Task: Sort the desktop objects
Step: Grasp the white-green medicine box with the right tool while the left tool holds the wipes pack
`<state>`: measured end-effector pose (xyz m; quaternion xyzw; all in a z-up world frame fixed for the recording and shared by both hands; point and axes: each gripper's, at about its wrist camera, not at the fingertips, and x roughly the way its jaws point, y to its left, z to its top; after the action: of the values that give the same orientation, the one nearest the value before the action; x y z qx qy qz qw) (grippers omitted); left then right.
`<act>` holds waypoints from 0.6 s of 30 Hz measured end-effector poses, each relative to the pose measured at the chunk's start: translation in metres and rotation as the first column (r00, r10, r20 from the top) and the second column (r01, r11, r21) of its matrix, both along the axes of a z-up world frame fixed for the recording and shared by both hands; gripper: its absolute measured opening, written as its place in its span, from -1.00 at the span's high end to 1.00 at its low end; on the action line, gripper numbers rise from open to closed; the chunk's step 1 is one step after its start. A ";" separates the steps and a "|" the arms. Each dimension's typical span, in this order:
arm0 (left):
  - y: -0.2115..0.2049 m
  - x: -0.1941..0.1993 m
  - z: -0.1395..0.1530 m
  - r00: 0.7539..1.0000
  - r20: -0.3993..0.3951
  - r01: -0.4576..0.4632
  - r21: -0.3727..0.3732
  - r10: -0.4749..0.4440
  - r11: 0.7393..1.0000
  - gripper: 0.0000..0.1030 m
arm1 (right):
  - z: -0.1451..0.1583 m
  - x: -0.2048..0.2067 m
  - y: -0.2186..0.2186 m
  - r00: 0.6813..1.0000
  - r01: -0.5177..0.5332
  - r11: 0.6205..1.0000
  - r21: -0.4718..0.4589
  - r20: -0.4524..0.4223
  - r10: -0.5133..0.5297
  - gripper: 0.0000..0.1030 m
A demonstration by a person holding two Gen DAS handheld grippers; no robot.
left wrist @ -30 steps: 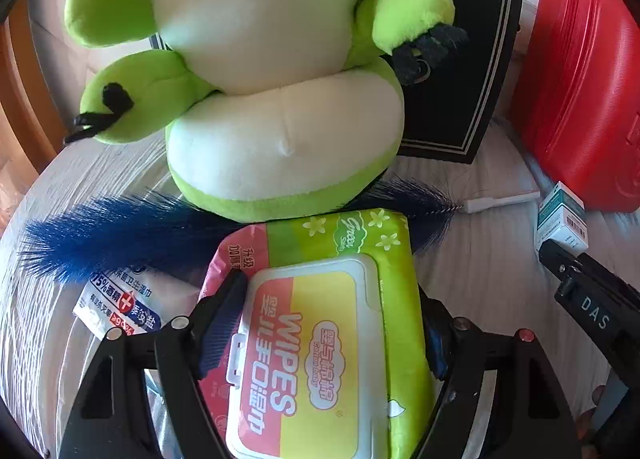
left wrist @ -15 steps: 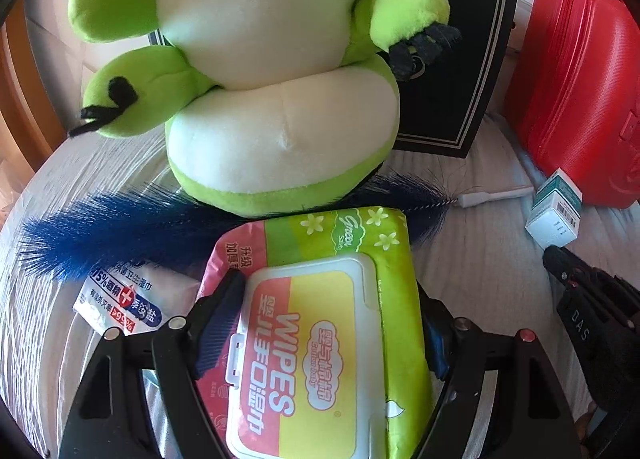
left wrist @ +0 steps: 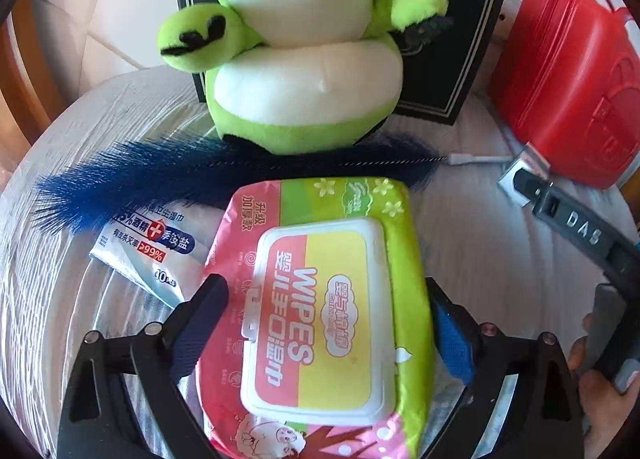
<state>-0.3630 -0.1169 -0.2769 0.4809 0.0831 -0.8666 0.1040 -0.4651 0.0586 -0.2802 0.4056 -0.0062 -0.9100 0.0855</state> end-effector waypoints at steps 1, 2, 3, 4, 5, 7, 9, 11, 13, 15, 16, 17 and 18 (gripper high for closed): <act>0.002 -0.002 -0.001 1.000 -0.008 0.000 -0.027 0.000 1.000 -0.86 | -0.002 -0.004 -0.002 1.000 0.007 1.000 -0.002 0.006 -0.007 -0.69; 0.004 -0.004 -0.002 1.000 -0.018 -0.006 -0.051 0.005 0.999 -0.86 | -0.006 -0.008 -0.003 1.000 0.013 1.000 -0.001 0.015 -0.013 -0.58; 0.005 -0.008 -0.002 1.000 -0.026 -0.018 -0.067 0.016 0.998 -0.85 | -0.009 -0.013 -0.003 0.999 0.020 1.000 -0.004 0.027 -0.020 -0.52; 0.005 -0.011 -0.002 0.999 -0.034 -0.028 -0.072 0.026 0.997 -0.84 | -0.012 -0.018 -0.002 0.999 0.029 1.000 -0.008 0.041 -0.028 -0.44; 0.004 -0.014 0.000 0.998 -0.048 -0.036 -0.072 0.032 0.997 -0.80 | -0.014 -0.022 0.000 0.998 0.039 0.999 -0.013 0.049 -0.039 -0.30; 0.005 -0.020 0.002 0.998 -0.057 -0.038 -0.078 0.034 0.996 -0.75 | -0.015 -0.026 0.001 0.998 0.047 0.999 0.022 0.045 -0.048 -0.04; 0.009 -0.018 0.007 0.997 -0.074 -0.025 -0.079 0.019 0.997 -0.48 | -0.012 -0.021 0.003 0.999 0.020 1.000 0.022 0.047 -0.021 0.03; 0.012 -0.011 0.010 0.997 -0.078 -0.012 -0.092 0.005 0.996 -0.41 | -0.009 -0.008 0.011 0.999 -0.003 1.000 0.031 0.053 0.002 0.18; 0.012 -0.002 0.013 0.997 -0.080 -0.005 -0.092 -0.002 0.996 -0.33 | -0.004 0.007 0.021 0.998 -0.024 1.000 0.018 0.062 0.023 0.21; 0.008 0.010 0.019 0.996 -0.086 -0.014 -0.062 0.008 0.998 -0.20 | 0.004 0.029 0.030 0.997 -0.048 0.999 0.003 0.063 0.047 0.21; 0.005 0.017 0.023 0.996 -0.089 -0.014 -0.046 0.010 0.999 -0.20 | 0.009 0.039 0.033 0.996 -0.060 0.998 0.001 0.059 0.060 0.21; 0.003 0.024 0.026 0.996 -0.091 -0.014 -0.029 0.011 0.999 -0.18 | 0.013 0.050 0.036 0.996 -0.074 0.997 -0.001 0.053 0.074 0.21; 0.002 0.033 0.030 0.996 -0.090 -0.018 -0.020 0.016 1.000 -0.17 | 0.018 0.061 0.037 0.995 -0.088 0.996 0.003 0.047 0.088 0.21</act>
<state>-0.3304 -0.1152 -0.2469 0.4396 0.0830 -0.8872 0.1126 -0.4042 0.0959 -0.2618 0.4270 0.0121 -0.8956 0.1243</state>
